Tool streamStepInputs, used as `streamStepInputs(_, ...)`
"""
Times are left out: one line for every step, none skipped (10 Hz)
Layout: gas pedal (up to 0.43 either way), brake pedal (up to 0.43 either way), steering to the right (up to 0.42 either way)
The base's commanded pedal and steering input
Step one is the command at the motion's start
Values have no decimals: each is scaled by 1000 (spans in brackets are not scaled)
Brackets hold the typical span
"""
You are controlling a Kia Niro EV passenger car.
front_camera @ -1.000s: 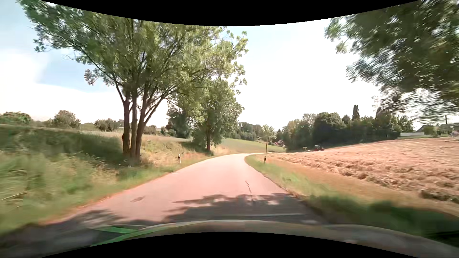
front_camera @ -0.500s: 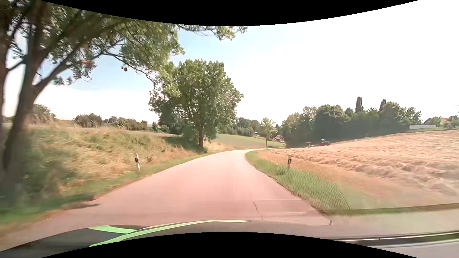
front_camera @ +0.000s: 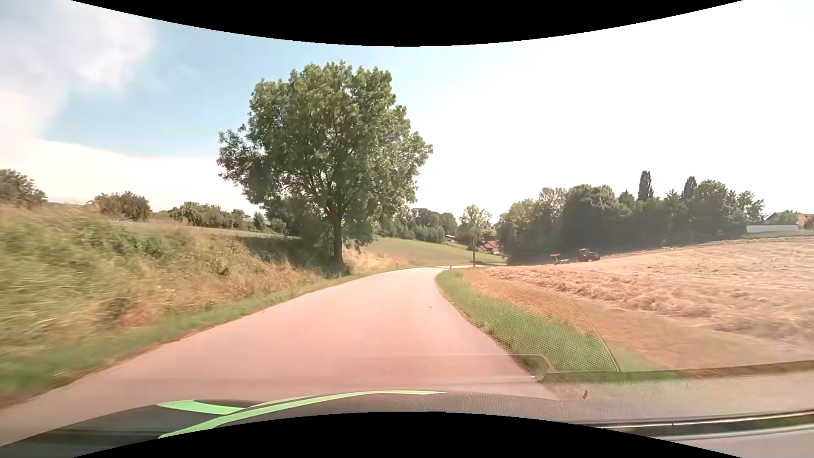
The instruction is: Follow the waypoints while adhering to traffic rules and regulations
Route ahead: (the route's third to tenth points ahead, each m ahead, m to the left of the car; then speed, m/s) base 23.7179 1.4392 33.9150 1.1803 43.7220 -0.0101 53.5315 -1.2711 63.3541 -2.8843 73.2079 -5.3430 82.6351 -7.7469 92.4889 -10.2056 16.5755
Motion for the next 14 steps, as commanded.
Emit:
streamStepInputs(0,49,3)
streamStepInputs(0,55,3)
streamStepInputs(0,49,3)
streamStepInputs(0,55,4)
streamStepInputs(0,55,6)
streamStepInputs(0,61,9)
streamStepInputs(0,61,12)
streamStepInputs(0,61,14)
streamStepInputs(0,61,16)
streamStepInputs(0,55,18)
streamStepInputs(0,61,18)
streamStepInputs(0,61,18)
streamStepInputs(0,61,18)
streamStepInputs(0,67,18)
